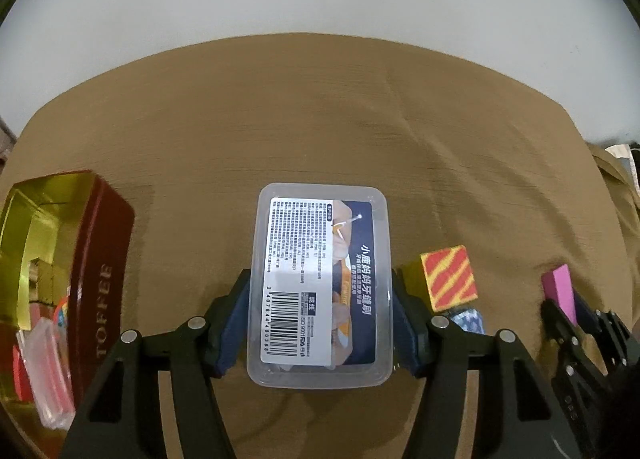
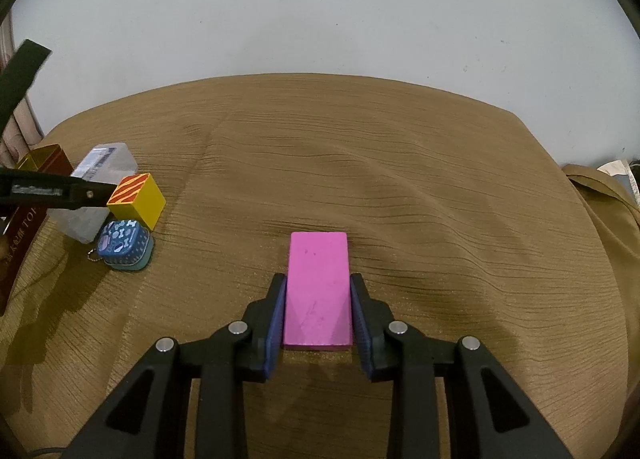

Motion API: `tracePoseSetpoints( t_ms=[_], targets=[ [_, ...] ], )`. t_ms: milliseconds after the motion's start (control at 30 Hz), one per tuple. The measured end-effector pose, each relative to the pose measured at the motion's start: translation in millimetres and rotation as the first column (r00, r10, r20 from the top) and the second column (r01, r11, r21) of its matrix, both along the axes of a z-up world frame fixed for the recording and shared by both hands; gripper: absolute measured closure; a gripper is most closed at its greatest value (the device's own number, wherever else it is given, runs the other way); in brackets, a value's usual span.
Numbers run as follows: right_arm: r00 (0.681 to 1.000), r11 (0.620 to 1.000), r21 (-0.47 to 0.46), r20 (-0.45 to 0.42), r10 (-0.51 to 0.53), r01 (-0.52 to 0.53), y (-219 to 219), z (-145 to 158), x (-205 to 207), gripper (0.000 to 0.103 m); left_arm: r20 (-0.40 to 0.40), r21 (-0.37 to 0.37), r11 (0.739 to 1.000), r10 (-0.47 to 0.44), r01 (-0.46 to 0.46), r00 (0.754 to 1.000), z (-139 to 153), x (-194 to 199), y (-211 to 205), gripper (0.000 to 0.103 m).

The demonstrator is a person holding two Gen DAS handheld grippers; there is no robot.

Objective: Organize rigid objects
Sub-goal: 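Grasp the clear plastic box with the left gripper while the right holds the pink block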

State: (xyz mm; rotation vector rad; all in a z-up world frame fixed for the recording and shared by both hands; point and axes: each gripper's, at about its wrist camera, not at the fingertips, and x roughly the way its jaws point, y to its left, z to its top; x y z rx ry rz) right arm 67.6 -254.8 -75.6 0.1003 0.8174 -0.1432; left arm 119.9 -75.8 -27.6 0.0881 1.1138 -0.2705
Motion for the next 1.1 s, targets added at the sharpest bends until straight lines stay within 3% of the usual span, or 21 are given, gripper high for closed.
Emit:
tracePoseSetpoints(
  t_ms=[467, 1100],
  targets=[
    [1.000, 1.000, -0.002, 0.000, -0.001, 0.001, 1.2, 1.0, 0.3, 0.071, 0.043, 0.004, 1.000, -0.019, 0.018, 0.999, 37.6, -30.8, 7.8, 0.045],
    [1.000, 1.000, -0.001, 0.002, -0.001, 0.001, 0.6, -2.0, 1.2, 0.071, 0.094, 0.007, 0.994, 0.104, -0.105, 0.990, 74.8, -30.3, 102.3, 0.045]
  ],
)
